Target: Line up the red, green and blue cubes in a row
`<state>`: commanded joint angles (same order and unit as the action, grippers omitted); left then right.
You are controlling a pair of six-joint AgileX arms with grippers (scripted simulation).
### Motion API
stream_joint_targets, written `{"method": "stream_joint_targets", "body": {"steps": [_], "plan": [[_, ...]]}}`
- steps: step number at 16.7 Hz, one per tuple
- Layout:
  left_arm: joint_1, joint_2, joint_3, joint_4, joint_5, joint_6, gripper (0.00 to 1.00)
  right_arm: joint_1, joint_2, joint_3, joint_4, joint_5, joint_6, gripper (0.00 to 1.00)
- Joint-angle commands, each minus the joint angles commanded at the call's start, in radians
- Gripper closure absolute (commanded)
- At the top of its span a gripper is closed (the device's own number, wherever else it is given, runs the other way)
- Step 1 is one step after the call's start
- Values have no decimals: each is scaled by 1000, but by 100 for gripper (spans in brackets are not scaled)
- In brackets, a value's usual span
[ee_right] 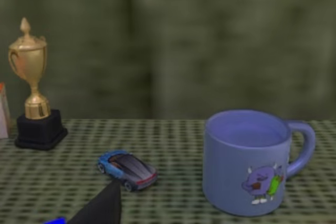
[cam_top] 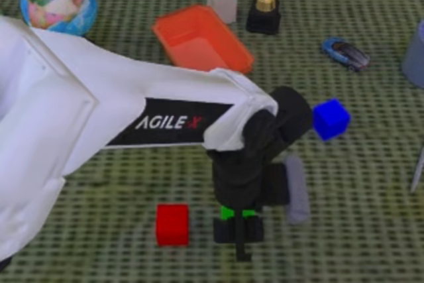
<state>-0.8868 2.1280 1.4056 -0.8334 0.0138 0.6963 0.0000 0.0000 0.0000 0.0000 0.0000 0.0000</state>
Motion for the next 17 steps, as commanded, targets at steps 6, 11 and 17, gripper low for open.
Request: {"method": "stream_joint_targets", "body": {"steps": [6, 11, 17], "plan": [[0, 0, 0, 0, 0, 0, 0, 0, 0, 0, 0, 0, 0, 0], [0, 0, 0, 0, 0, 0, 0, 0, 0, 0, 0, 0, 0, 0], [4, -16, 26, -39, 1, 1, 0, 0, 0, 0, 0, 0, 0, 0]]}}
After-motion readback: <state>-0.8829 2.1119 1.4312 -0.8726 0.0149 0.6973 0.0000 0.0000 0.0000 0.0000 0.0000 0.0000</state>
